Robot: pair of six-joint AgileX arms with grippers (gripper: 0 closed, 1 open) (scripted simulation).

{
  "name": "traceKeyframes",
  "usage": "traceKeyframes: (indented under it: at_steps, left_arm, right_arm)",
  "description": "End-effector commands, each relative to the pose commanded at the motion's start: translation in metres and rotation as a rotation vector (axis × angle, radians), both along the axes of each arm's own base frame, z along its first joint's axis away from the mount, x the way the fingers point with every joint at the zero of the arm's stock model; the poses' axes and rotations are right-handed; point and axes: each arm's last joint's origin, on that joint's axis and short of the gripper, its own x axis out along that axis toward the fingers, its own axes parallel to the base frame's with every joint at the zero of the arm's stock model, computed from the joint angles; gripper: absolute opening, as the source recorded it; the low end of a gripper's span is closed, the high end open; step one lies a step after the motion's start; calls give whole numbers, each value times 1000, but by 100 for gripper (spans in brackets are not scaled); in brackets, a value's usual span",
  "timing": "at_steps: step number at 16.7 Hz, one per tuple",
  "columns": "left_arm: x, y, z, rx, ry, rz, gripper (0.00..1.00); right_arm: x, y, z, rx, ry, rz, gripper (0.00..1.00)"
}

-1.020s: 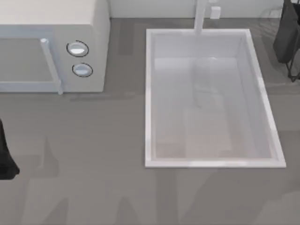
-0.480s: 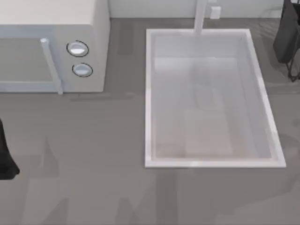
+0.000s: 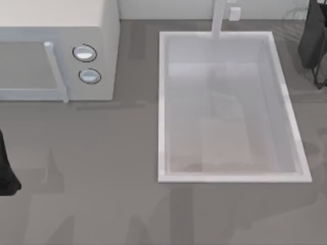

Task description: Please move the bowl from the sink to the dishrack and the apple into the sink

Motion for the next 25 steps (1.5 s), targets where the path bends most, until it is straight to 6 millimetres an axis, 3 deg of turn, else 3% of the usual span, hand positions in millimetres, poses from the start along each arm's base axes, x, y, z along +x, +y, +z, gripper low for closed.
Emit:
traceKeyframes:
  at_steps: [6, 13, 19, 25]
  left_arm:
    - [0, 0, 0, 0, 0, 0, 100]
    - [0, 0, 0, 0, 0, 0, 100]
    - [0, 0, 0, 0, 0, 0, 100]
    - [0, 0, 0, 0, 0, 0, 100]
  right_arm:
    - [30, 40, -19, -143, -222, 100, 0]
    - [50, 126, -36, -273, -688, 197, 0]
    - [24, 203, -32, -216, -1146, 171, 0]
    - [-18, 242, -19, -59, -1454, 75, 0]
